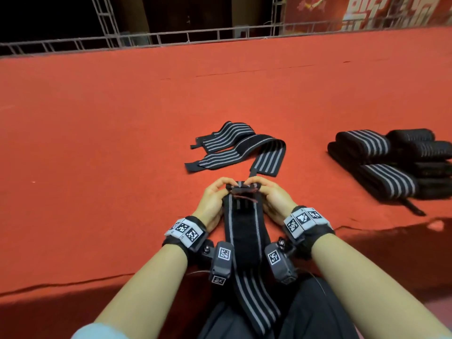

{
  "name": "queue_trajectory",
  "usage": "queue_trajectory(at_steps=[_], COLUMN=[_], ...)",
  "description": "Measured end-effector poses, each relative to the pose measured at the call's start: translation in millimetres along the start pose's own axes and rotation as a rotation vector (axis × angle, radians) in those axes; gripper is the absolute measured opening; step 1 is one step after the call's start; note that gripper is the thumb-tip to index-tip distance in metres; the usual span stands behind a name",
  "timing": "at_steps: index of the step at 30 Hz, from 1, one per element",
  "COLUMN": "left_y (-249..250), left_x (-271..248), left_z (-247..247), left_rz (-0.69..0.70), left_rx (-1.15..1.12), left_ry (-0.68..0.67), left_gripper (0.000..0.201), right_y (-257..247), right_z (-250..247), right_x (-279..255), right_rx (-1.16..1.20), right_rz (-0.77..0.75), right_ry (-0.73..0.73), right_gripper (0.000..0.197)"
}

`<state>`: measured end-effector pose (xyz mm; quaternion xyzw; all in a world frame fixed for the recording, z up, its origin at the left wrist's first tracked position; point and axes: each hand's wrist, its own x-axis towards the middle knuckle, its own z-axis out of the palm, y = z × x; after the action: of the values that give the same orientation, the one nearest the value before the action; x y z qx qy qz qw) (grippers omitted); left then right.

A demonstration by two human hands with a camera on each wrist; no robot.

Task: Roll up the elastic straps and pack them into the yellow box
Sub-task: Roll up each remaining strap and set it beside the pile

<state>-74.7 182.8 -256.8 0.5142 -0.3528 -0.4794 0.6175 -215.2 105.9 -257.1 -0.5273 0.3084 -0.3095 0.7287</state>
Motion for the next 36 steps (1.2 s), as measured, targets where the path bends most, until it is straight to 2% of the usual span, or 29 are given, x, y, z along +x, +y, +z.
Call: queue_trajectory(at_steps=[4, 7, 10, 11, 15, 17, 20, 23, 26, 29, 31, 34, 36], left_y=[1, -2, -10, -11, -6, -4, -4, -6, -6, -5, -4, -2, 0], left_x=[-1, 1, 2, 2, -2, -2, -3, -1, 2, 0, 1, 1, -2], left_z=[1, 5, 7, 8, 11, 11, 12, 10, 6, 6, 6, 7, 8], left_rz=[0.004, 0.003, 0.046, 0.055, 0.027, 0.016, -0.009, -0.033, -0.019, -0.013, -0.024, -0.043, -0.068], left_rx=[0.013, 0.074, 0.119, 0.136, 0.179, 0.162, 0.166, 0.161, 0.166, 0.164, 0.15, 0.132, 0.159], left_ry=[0.021, -0.006, 0.0, -0.01, -0.091, -0.126, -0.171, -0.152, -0.099, -0.076, -0.049, -0.008, -0.056], left_gripper=[0.034, 0.029, 0.051, 0.054, 0.058, 0.054, 0.034, 0.022, 0.025, 0.026, 0.027, 0.03, 0.033], right_y=[4, 3, 8, 10, 10, 9, 10, 10, 13, 15, 17, 18, 18], right_z=[-3, -7, -7, -9, -13, -15, -16, -16, -14, -4, 0, -4, -9], right_x=[1, -4, -2, -1, -4, -4, -4, -4, -2, -2, -2, -1, 1], right_rx=[0.172, 0.269, 0.205, 0.199, 0.277, 0.344, 0.355, 0.331, 0.284, 0.057, -0.032, 0.051, 0.206], right_rz=[-0.014, -0.026, -0.099, -0.112, -0.119, -0.138, -0.14, -0.129, -0.119, -0.15, -0.177, -0.196, -0.191], right_ry=[0.036, 0.038, 0.031, 0.046, 0.032, 0.032, 0.047, 0.032, 0.05, 0.075, 0.084, 0.122, 0.161], right_gripper=[0.038, 0.036, 0.01, 0.01, 0.04, 0.046, 0.05, 0.053, 0.058, 0.034, 0.026, 0.029, 0.032])
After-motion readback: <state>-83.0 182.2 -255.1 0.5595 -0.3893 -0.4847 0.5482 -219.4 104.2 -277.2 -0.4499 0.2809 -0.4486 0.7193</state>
